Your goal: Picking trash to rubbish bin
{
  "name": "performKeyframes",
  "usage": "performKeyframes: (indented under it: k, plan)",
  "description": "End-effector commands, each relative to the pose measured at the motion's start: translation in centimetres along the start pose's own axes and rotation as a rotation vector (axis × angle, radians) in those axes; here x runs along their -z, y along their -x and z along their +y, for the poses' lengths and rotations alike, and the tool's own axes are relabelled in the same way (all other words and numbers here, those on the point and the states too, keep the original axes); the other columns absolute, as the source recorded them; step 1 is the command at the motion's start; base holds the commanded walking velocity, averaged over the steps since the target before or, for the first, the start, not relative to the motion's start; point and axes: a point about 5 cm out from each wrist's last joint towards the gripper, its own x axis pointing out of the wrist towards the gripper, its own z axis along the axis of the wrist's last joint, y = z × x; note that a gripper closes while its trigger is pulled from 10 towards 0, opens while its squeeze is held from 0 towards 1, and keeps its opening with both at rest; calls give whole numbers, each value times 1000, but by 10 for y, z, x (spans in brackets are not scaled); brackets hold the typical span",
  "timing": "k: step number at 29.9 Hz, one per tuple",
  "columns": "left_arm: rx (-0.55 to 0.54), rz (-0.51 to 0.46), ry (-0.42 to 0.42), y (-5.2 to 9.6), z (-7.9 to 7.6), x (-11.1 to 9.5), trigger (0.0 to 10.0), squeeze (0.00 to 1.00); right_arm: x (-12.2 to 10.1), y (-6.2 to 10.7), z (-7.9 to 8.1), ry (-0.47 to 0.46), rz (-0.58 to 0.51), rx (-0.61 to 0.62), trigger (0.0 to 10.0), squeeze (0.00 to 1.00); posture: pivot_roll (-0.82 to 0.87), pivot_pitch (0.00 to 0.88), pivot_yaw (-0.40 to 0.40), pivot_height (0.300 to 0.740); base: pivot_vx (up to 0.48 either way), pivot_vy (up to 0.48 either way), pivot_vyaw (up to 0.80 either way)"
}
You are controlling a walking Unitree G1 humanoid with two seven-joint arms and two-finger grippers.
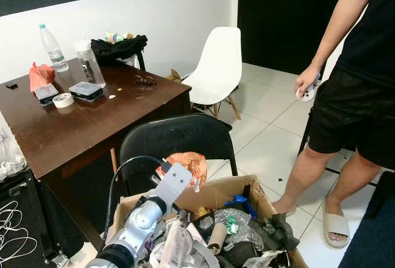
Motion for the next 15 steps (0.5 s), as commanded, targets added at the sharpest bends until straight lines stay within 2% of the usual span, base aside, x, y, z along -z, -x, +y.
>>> performKeyframes:
  k: [1, 4, 8, 10, 11, 12, 13, 14, 15]
  plan:
    - [3, 24, -64, 4, 8, 8, 10000, 1000, 4, 1, 5, 0, 10, -10, 10000, 0, -286, 110, 126, 740, 0, 0, 0]
    - [0, 32, -65, 5, 9, 11, 10000, 1000, 4, 0, 4, 2, 10, -9, 10000, 0, -286, 108, 126, 740, 0, 0, 0]
    - [16, 40, -114, 9, 8, 17, 10000, 1000, 3, 0, 4, 2, 8, -9, 10000, 0, -287, 108, 127, 740, 0, 0, 0]
    - [50, 55, -165, 13, 5, 24, 10000, 1000, 3, 0, 4, 1, 7, -8, 10000, 0, -286, 109, 127, 740, 0, 0, 0]
    - [50, 55, -165, 13, 5, 24, 10000, 1000, 3, 0, 4, 1, 7, -8, 10000, 0, -286, 109, 127, 740, 0, 0, 0]
    - [95, 82, -181, 17, 1, 32, 10000, 1000, 3, 0, 4, 2, 7, -8, 10000, 0, -283, 110, 127, 740, 0, 0, 0]
    - [155, 113, -201, 23, -4, 41, 10000, 78, 2, 0, 4, 2, 6, -9, 10000, 0, -283, 110, 127, 740, 0, 0, 0]
    - [155, 113, -201, 23, -4, 41, 10000, 78, 2, 0, 4, 2, 6, -9, 10000, 0, -283, 110, 127, 740, 0, 0, 0]
    - [203, 143, -203, 28, -9, 50, 10000, 0, 2, 0, 4, 3, 6, -10, 10000, 0, -278, 110, 127, 740, 0, 0, 0]
